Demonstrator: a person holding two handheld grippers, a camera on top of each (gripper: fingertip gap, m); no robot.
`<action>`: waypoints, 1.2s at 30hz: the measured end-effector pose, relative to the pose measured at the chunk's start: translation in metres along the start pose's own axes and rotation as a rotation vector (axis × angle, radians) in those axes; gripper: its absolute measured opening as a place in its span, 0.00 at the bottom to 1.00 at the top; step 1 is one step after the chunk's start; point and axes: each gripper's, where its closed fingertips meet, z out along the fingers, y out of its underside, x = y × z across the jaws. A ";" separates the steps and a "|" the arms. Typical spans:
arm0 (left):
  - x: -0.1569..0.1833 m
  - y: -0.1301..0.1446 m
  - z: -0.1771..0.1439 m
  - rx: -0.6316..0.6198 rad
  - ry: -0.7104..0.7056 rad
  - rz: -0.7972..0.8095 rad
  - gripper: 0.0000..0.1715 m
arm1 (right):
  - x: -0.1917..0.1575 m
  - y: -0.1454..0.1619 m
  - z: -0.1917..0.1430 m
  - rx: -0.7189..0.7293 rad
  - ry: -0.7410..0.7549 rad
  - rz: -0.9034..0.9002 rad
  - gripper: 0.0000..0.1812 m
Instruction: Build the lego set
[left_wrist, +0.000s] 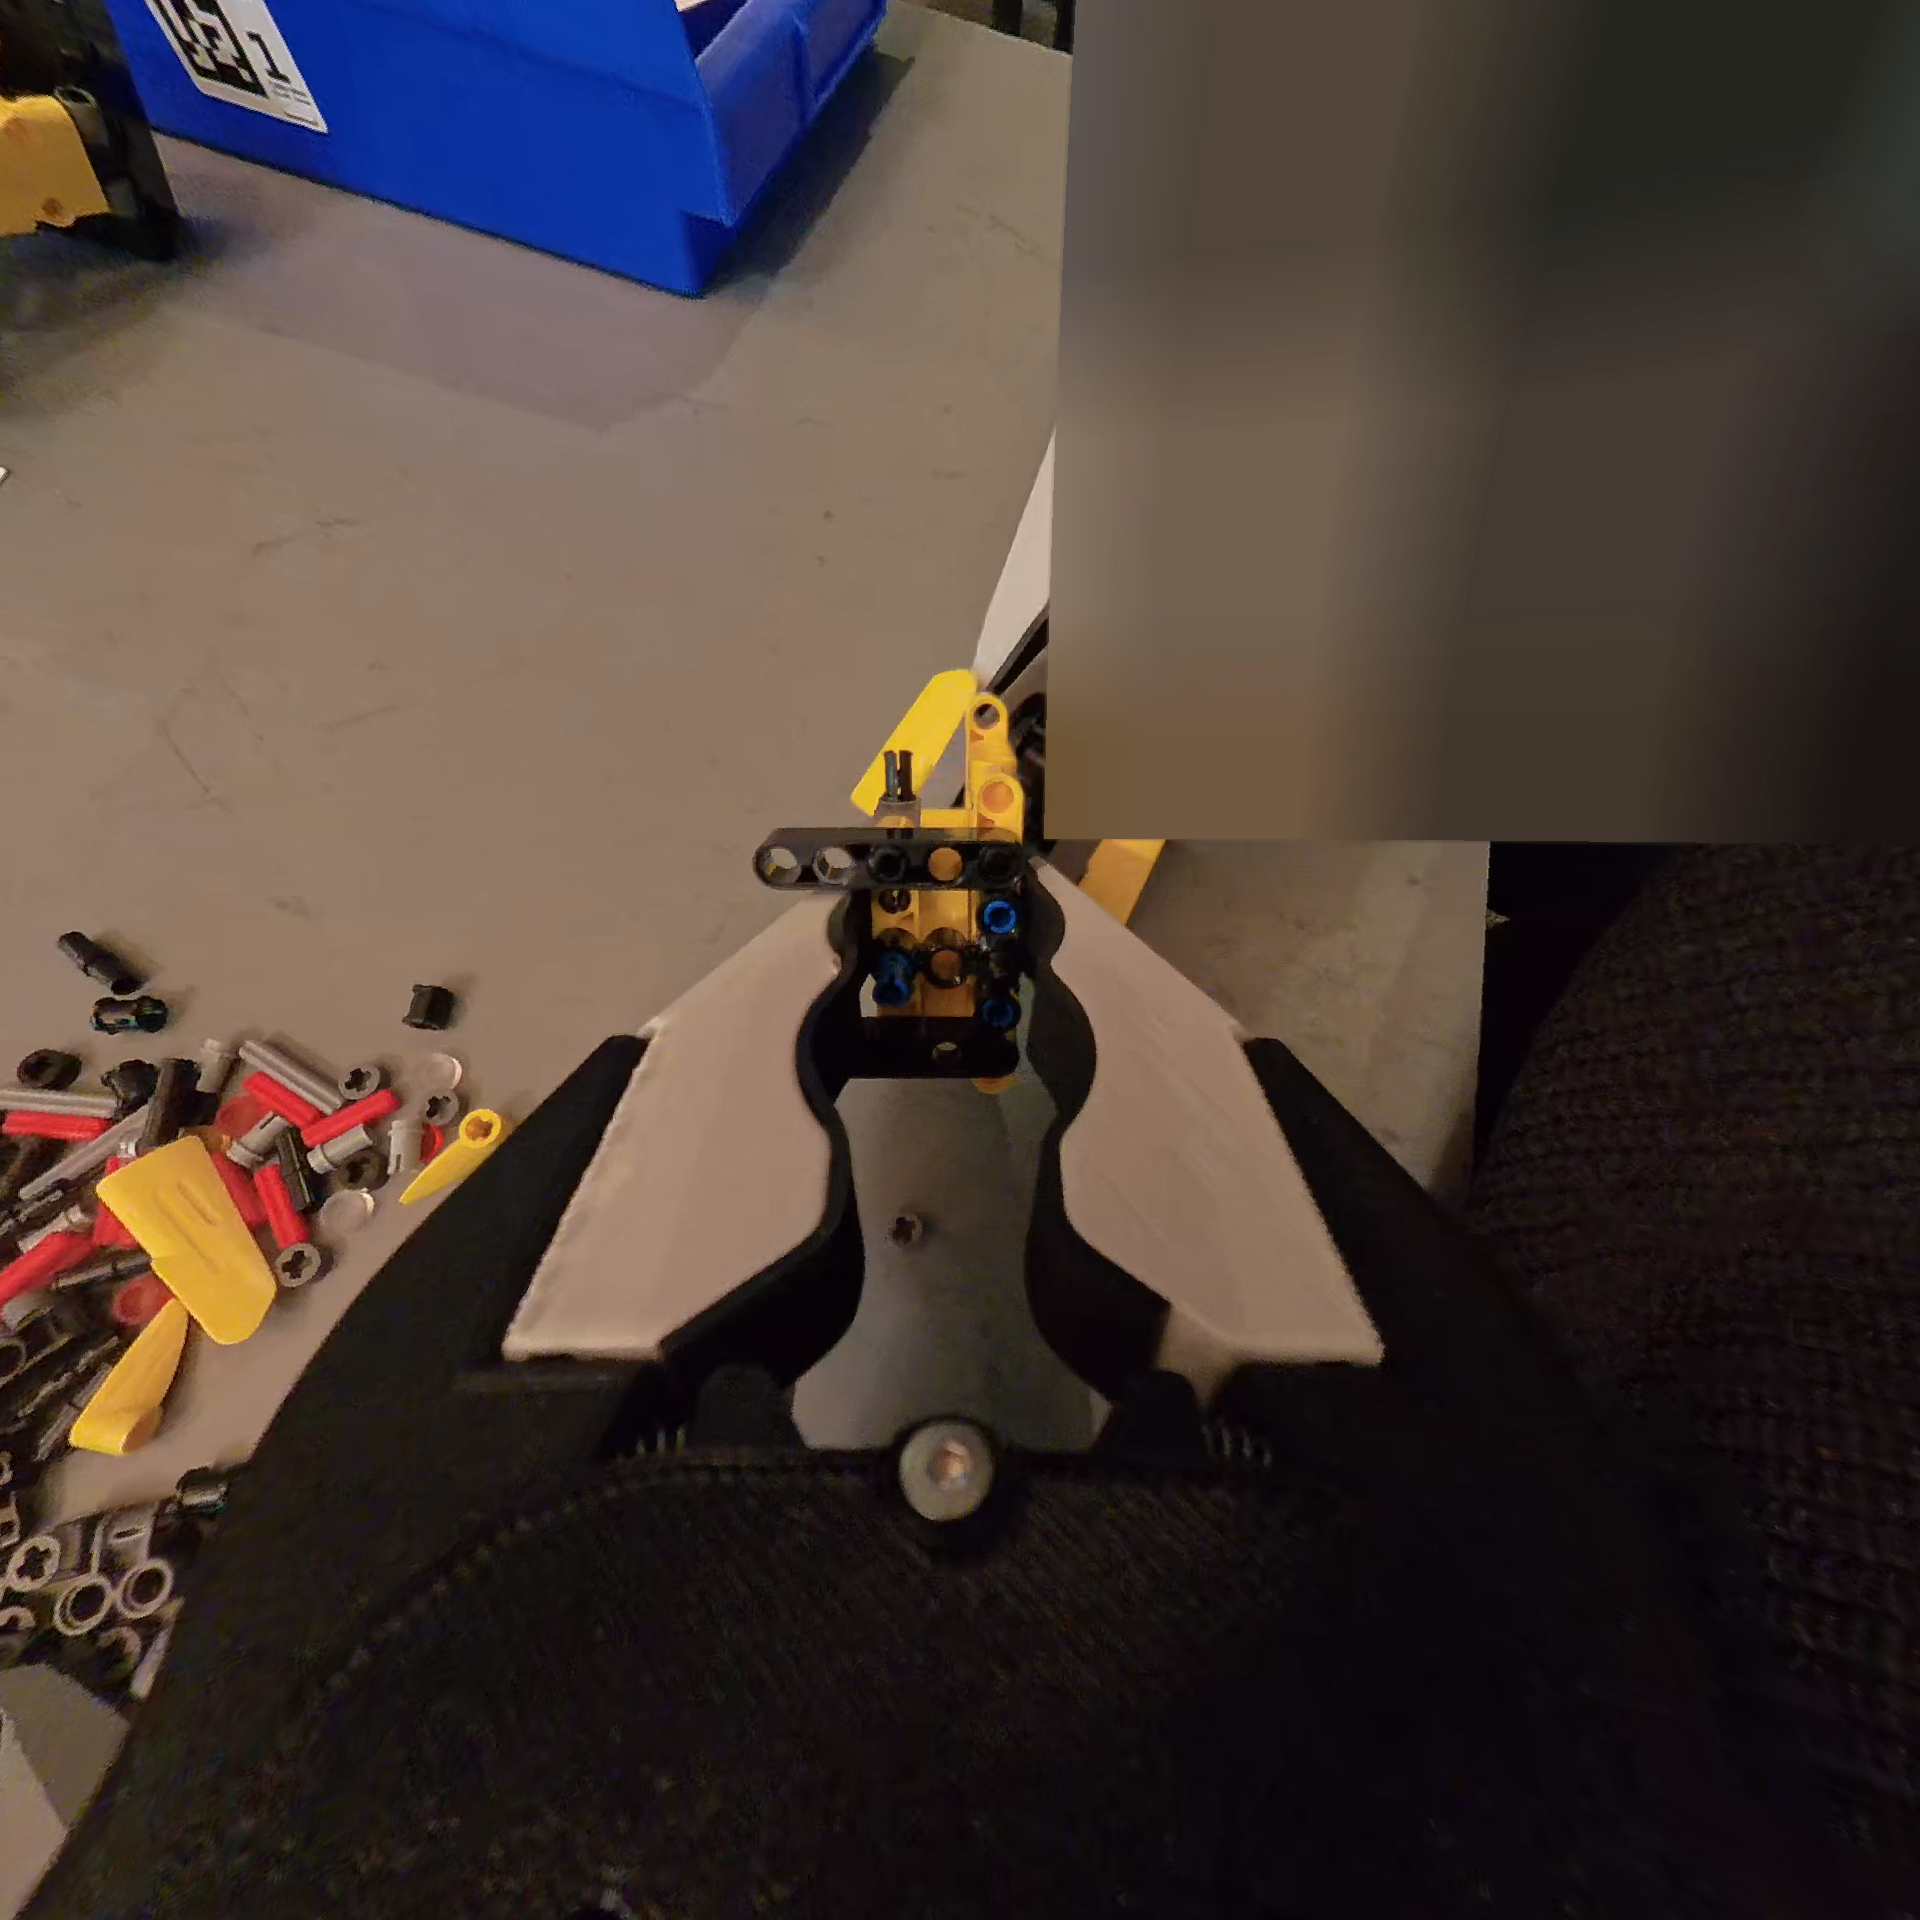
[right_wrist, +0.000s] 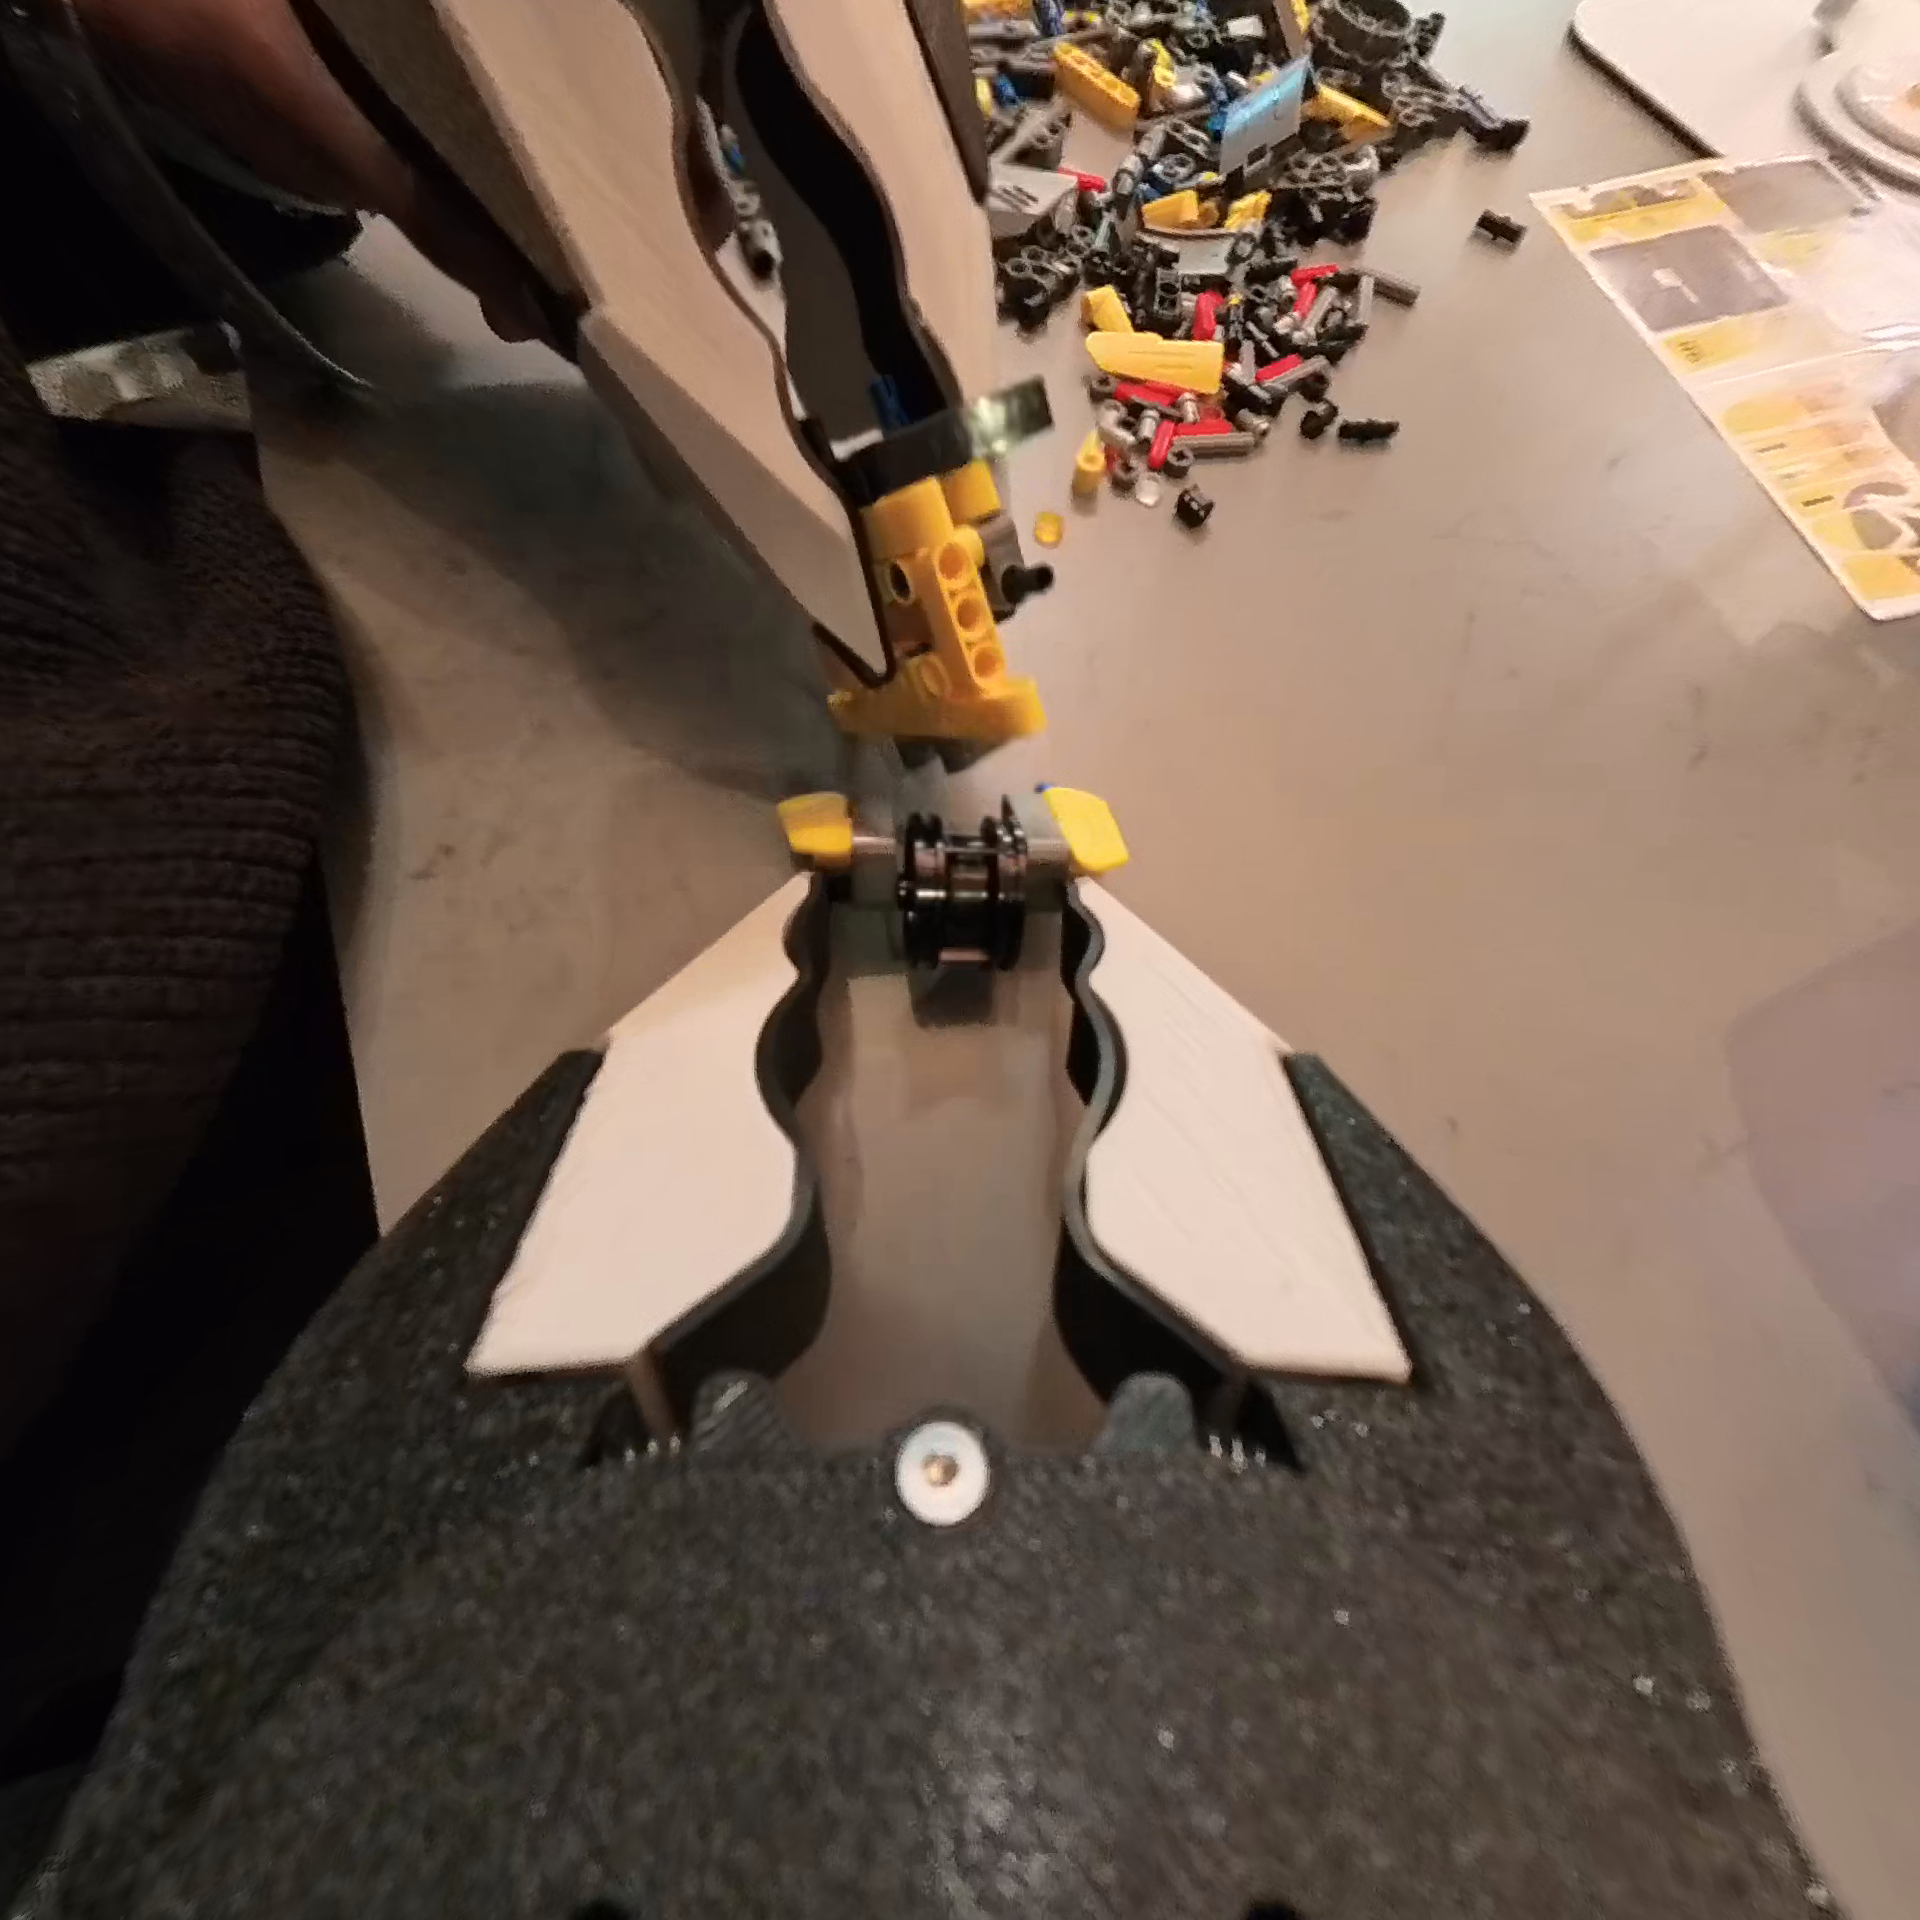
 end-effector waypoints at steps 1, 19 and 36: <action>-0.001 0.000 -0.001 -0.001 -0.001 -0.002 0.14 | 0.002 0.003 -0.002 -0.004 0.012 0.007 0.24; -0.008 -0.009 -0.015 0.096 0.041 -0.084 0.14 | 0.001 0.011 0.003 -0.068 -0.017 -0.018 0.36; -0.018 -0.003 -0.025 0.140 0.037 -0.117 0.14 | 0.000 -0.007 0.014 -0.015 -0.080 -0.028 0.27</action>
